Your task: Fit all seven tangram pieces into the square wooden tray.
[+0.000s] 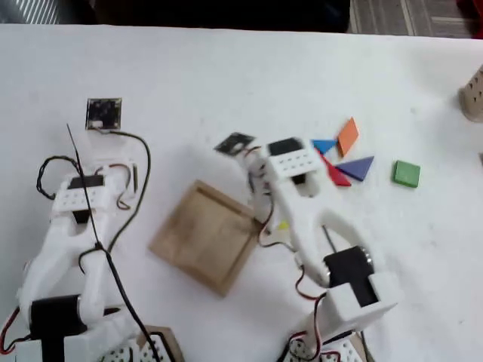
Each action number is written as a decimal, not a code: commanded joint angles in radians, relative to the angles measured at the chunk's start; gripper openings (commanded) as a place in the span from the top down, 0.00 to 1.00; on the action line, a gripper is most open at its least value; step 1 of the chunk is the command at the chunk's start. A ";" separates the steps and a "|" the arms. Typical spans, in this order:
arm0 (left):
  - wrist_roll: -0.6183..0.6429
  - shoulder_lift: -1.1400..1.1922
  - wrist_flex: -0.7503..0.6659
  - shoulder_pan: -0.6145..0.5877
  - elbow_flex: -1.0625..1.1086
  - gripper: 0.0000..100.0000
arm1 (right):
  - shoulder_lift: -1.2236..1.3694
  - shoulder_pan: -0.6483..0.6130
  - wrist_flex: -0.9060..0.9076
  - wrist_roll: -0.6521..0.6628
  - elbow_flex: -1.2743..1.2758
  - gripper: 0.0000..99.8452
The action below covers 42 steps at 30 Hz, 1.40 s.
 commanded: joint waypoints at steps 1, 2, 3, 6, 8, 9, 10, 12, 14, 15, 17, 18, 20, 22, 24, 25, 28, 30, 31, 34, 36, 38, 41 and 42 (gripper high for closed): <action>-0.002 -0.047 -0.026 -0.012 -0.031 0.98 | -0.094 -0.091 0.036 -0.071 -0.046 0.85; 0.000 -0.047 -0.026 -0.012 -0.031 0.98 | -0.108 -0.113 0.044 -0.091 -0.054 0.85; 0.003 -0.047 -0.026 -0.021 -0.031 0.98 | -0.122 -0.136 0.045 -0.118 -0.057 0.85; 0.005 -0.047 -0.034 -0.042 -0.037 0.98 | -0.140 -0.208 0.028 -0.203 -0.061 0.85; 0.005 -0.047 -0.049 -0.044 -0.031 0.98 | -0.137 -0.255 -0.008 -0.242 -0.061 0.85; 0.006 -0.047 -0.049 -0.044 -0.031 0.98 | -0.133 -0.277 -0.030 -0.259 -0.061 0.85; 0.006 -0.048 -0.049 -0.044 -0.031 0.98 | -0.125 -0.297 -0.053 -0.273 -0.060 0.85; 0.006 -0.048 -0.049 -0.044 -0.031 0.98 | -0.102 -0.328 -0.091 -0.287 -0.061 0.85; 0.006 -0.048 -0.048 -0.044 -0.031 0.98 | -0.071 -0.344 -0.127 -0.287 -0.061 0.85; 0.006 -0.048 -0.048 -0.045 -0.031 0.98 | -0.054 -0.348 -0.142 -0.285 -0.063 0.83; 0.006 -0.048 -0.048 -0.050 -0.031 0.98 | -0.019 -0.348 -0.160 -0.279 -0.063 0.78; 0.006 -0.048 -0.048 -0.054 -0.031 0.98 | -0.005 -0.348 -0.165 -0.278 -0.064 0.75; 0.006 -0.048 -0.048 -0.054 -0.031 0.98 | 0.012 -0.349 -0.165 -0.275 -0.064 0.69; 0.006 -0.048 -0.048 -0.054 -0.031 0.98 | 0.015 -0.358 -0.162 -0.244 -0.066 0.66; 0.006 -0.048 -0.048 -0.053 -0.031 0.98 | 0.005 -0.360 -0.142 -0.227 -0.081 0.66; 0.006 -0.048 -0.048 -0.053 -0.031 0.98 | -0.002 -0.360 -0.127 -0.222 -0.091 0.66; 0.006 -0.050 -0.046 -0.051 -0.031 0.98 | -0.053 -0.354 -0.070 -0.221 -0.124 0.66; 0.006 -0.053 -0.044 -0.048 -0.031 0.98 | -0.116 -0.331 -0.025 -0.221 -0.137 0.66; 0.006 -0.054 -0.043 -0.047 -0.029 0.98 | -0.156 -0.306 -0.004 -0.221 -0.137 0.66; 0.000 -0.058 -0.017 -0.013 -0.020 0.98 | -0.268 -0.185 0.047 -0.219 -0.098 0.66; -0.003 -0.059 0.008 0.018 -0.020 0.98 | -0.320 -0.088 0.041 -0.219 -0.021 0.66; -0.003 -0.068 0.026 0.053 -0.018 0.98 | -0.360 0.005 -0.019 -0.219 0.095 0.67; -0.040 -0.128 0.043 0.127 0.028 0.98 | -0.403 0.159 -0.134 -0.230 0.267 0.76; -0.063 -0.159 0.040 0.154 0.052 0.98 | -0.421 0.209 -0.165 -0.230 0.310 0.81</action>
